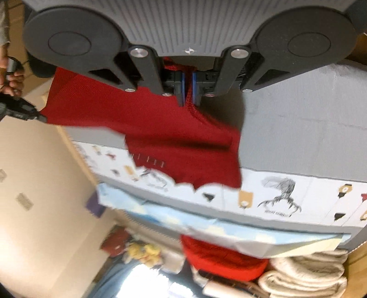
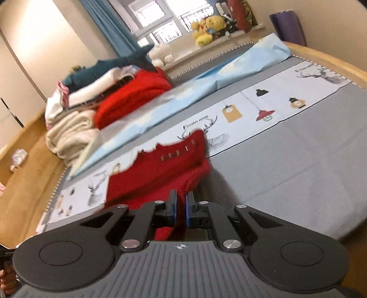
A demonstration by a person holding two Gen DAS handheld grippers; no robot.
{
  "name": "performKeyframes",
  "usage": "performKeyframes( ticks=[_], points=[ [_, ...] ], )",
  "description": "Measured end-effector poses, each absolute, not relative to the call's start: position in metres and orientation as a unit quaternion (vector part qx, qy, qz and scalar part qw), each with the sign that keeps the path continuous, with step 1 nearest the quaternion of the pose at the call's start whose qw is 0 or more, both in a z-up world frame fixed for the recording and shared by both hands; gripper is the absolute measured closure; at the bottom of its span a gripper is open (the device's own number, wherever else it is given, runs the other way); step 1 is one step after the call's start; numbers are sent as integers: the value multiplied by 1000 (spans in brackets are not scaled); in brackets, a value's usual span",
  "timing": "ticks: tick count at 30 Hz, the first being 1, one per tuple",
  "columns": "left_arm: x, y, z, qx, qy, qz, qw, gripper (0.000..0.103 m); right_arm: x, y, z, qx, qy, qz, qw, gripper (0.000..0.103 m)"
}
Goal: Fold small clothes
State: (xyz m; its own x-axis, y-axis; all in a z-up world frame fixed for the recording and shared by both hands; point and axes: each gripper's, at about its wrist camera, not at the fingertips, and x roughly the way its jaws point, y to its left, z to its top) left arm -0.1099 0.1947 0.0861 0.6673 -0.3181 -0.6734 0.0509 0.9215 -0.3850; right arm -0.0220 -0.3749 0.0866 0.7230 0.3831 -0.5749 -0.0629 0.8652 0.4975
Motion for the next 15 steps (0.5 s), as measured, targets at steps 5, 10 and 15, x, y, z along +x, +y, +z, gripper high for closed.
performKeyframes(
  ticks=[5,10,15],
  points=[
    [-99,216,83,-216,390,-94,890,97,-48,-406,102,270,339,111,894,97],
    [-8,235,39,-225,425,-54,875,97,11,-399,74,279,366,87,883,97],
    [89,256,-2,-251,443,-22,860,95,111,-377,36,264,403,55,875,97]
  ],
)
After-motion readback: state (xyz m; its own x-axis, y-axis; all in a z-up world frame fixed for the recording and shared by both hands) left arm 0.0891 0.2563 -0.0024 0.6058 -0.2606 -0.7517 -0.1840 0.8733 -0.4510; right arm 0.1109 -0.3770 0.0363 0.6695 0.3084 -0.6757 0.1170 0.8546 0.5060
